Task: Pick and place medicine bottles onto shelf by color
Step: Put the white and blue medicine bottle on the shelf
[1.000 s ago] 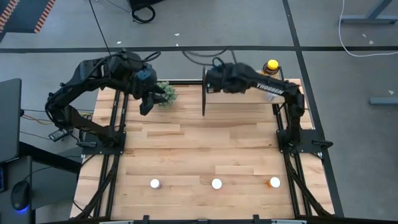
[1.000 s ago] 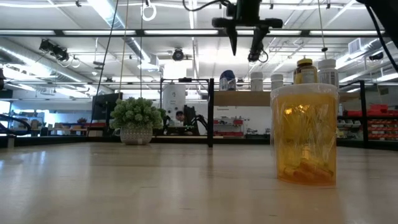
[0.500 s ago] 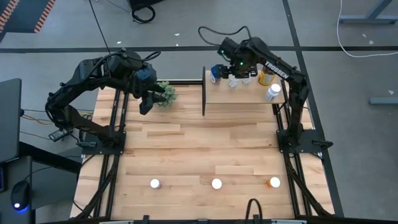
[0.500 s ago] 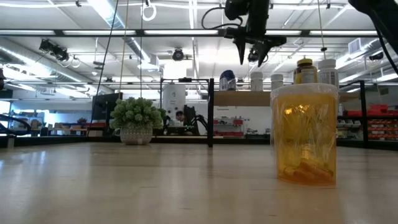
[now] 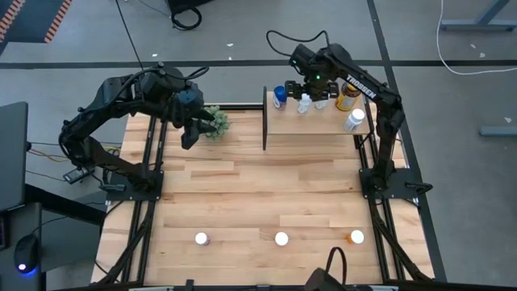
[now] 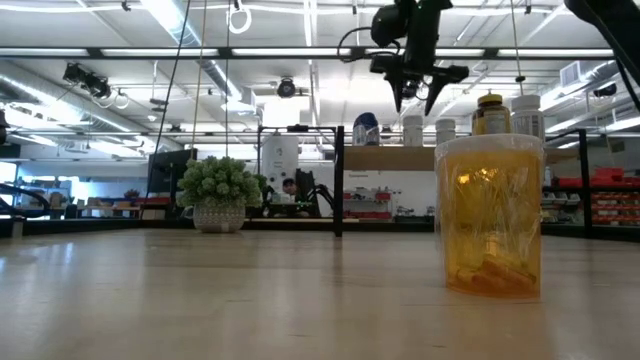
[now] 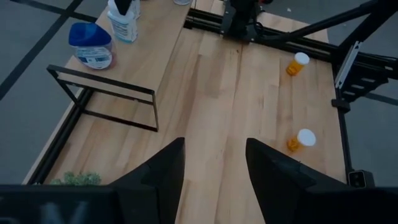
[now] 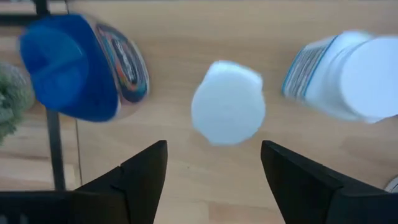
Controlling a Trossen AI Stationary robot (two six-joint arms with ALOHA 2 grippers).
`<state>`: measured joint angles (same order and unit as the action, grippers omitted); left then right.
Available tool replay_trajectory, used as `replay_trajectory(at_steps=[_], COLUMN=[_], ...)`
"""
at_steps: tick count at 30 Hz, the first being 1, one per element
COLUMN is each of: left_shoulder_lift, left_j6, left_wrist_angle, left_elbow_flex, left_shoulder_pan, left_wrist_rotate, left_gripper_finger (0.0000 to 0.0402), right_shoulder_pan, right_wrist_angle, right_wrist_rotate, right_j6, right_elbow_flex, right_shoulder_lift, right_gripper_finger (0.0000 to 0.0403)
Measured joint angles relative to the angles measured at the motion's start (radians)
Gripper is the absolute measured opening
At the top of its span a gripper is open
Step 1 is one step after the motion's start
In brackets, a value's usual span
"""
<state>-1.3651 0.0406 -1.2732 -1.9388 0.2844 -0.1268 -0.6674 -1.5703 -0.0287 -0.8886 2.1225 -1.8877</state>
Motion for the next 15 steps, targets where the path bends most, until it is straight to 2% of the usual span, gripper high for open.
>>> replay_trajectory(at_steps=[7, 15], left_shoulder_lift=[0.012, 0.019], left_j6=[0.005, 0.016], left_wrist_angle=[0.005, 0.027], left_elbow_flex=[0.000, 0.000], left_shoulder_pan=[0.000, 0.000], left_wrist_rotate=[0.000, 0.000], left_gripper_finger=[0.0175, 0.0175], right_shoulder_pan=[0.000, -0.007], right_wrist_angle=[0.000, 0.003], right_wrist_rotate=[-0.001, -0.026], right_j6=[-0.002, -0.017], right_elbow_flex=[-0.075, -0.089], right_shoulder_lift=[0.000, -0.001], right_gripper_finger=[0.0267, 0.0267])
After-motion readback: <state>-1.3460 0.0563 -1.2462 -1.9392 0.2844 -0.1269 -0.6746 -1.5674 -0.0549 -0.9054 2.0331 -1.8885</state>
